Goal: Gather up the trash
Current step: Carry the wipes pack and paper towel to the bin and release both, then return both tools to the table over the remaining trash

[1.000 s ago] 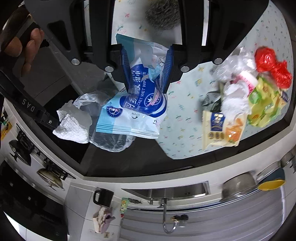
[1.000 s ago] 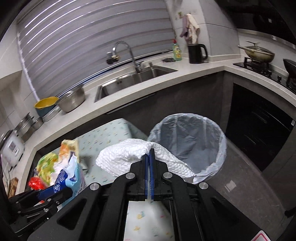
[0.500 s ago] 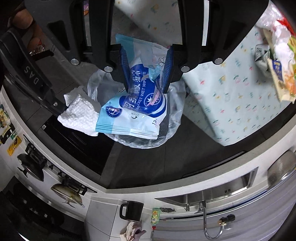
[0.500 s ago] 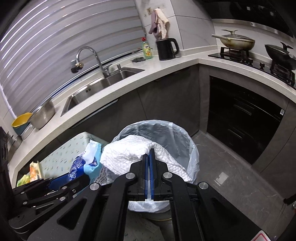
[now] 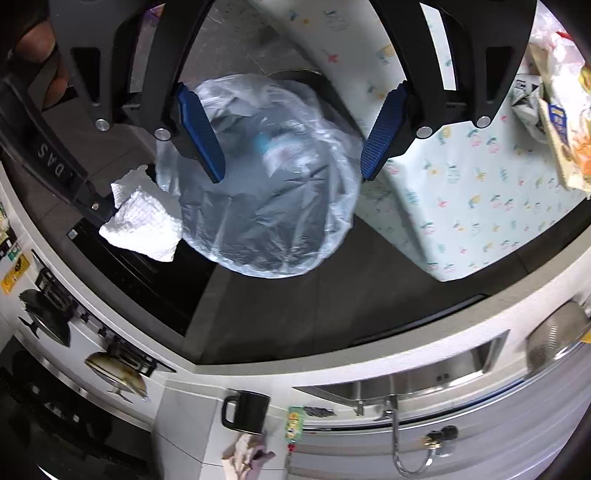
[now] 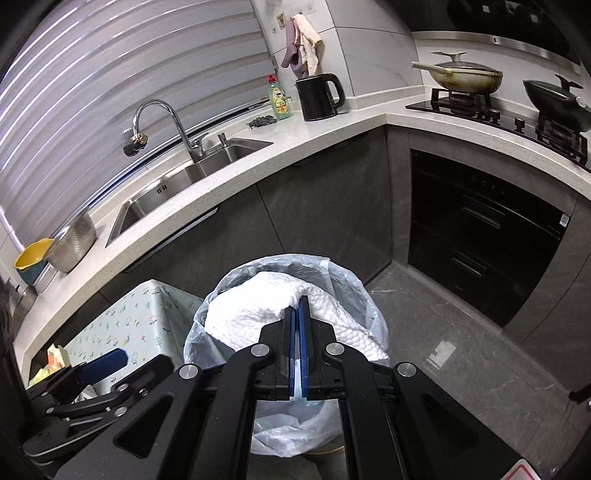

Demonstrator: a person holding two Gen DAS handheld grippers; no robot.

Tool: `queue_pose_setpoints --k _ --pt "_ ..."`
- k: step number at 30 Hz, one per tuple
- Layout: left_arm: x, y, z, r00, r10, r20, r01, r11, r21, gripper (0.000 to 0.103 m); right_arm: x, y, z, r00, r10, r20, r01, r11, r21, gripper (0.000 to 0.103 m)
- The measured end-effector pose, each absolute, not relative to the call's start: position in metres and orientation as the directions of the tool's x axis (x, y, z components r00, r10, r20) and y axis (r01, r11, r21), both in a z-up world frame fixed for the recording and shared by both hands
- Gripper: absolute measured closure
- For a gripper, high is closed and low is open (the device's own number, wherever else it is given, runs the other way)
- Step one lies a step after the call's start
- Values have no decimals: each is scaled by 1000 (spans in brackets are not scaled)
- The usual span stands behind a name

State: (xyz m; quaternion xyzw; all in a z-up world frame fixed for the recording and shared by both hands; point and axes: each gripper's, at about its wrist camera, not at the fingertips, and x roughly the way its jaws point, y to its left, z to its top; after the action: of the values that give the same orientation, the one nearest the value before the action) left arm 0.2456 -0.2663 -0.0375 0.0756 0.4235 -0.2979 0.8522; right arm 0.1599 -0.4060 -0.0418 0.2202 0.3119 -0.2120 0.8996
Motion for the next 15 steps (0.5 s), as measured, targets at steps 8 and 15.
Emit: queue_pose_setpoints --k 8,15 --pt "250 -237 -28 512 -402 -759 508 854 -110 24 183 -394 -47 705 -223 -673 503 826 253 57" --pt "242 -202 -16 539 -386 -749 474 874 -108 21 188 -379 -51 694 -200 -692 490 835 250 46"
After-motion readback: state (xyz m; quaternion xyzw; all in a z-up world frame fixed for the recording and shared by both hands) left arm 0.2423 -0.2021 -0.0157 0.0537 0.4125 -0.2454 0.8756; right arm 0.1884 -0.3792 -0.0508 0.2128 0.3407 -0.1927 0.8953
